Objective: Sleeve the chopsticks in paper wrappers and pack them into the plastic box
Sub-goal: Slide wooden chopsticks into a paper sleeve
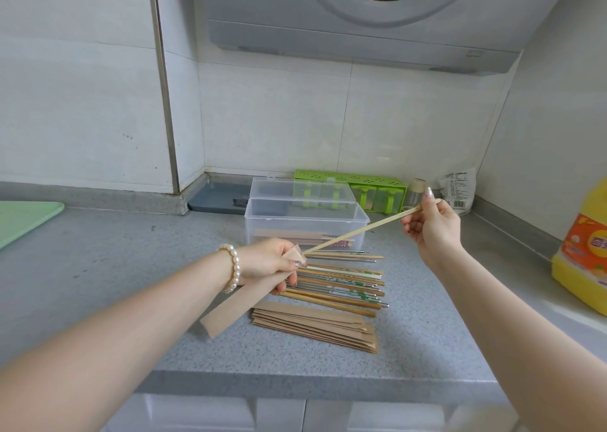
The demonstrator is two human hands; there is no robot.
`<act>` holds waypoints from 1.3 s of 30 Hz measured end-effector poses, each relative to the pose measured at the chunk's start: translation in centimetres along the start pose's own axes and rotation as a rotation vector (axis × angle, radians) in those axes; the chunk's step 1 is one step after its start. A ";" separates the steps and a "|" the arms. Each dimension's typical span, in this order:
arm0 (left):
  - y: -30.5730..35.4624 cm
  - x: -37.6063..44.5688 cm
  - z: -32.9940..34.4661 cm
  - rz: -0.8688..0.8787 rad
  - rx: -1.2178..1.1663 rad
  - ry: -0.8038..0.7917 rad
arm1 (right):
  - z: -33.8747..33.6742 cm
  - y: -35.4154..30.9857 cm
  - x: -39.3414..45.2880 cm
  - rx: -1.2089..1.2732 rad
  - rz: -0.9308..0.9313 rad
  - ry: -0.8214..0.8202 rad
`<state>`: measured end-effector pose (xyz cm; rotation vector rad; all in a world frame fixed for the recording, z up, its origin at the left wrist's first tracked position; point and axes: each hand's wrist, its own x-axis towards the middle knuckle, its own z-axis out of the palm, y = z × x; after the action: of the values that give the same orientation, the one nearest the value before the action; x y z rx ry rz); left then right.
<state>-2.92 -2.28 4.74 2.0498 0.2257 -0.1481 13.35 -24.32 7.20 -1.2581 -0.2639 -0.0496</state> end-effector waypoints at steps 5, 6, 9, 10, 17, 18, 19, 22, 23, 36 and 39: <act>-0.1 0.2 0.4 -0.015 -0.003 0.011 | 0.0 -0.1 -0.1 0.003 -0.021 -0.022; -0.1 0.3 0.4 -0.016 -0.004 0.014 | 0.0 -0.1 -0.1 0.000 -0.026 -0.026; -0.1 0.4 0.7 -0.018 -0.007 0.018 | 0.0 -0.1 -0.2 -0.003 -0.040 -0.032; 0.0 0.4 0.7 -0.019 -0.007 0.020 | 0.0 -0.1 -0.2 -0.001 -0.049 -0.033; -0.1 0.9 1.3 -0.012 0.006 0.022 | -0.2 0.0 -0.3 -0.016 -0.070 -0.050; -0.1 1.0 1.3 -0.009 0.016 0.021 | -0.2 0.0 -0.3 -0.015 -0.064 -0.052; -0.1 1.0 1.3 -0.008 0.023 0.017 | -0.3 0.0 -0.2 -0.013 -0.056 -0.053; -0.1 0.9 1.4 -0.001 0.046 -0.003 | -0.6 0.1 -0.1 -0.010 -0.024 -0.063; 0.0 0.9 1.4 0.002 0.049 -0.012 | -0.7 0.1 0.0 -0.008 -0.011 -0.065; 0.9 0.3 1.4 0.047 0.023 -0.162 | -2.0 1.4 0.7 0.009 0.221 -0.075; 1.0 0.1 1.8 0.030 0.006 -0.218 | -2.0 1.7 0.7 -0.007 0.276 -0.135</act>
<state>-2.56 -4.29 4.78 2.0236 0.0598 -0.3514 14.65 -25.57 5.26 -1.2972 -0.2048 0.2720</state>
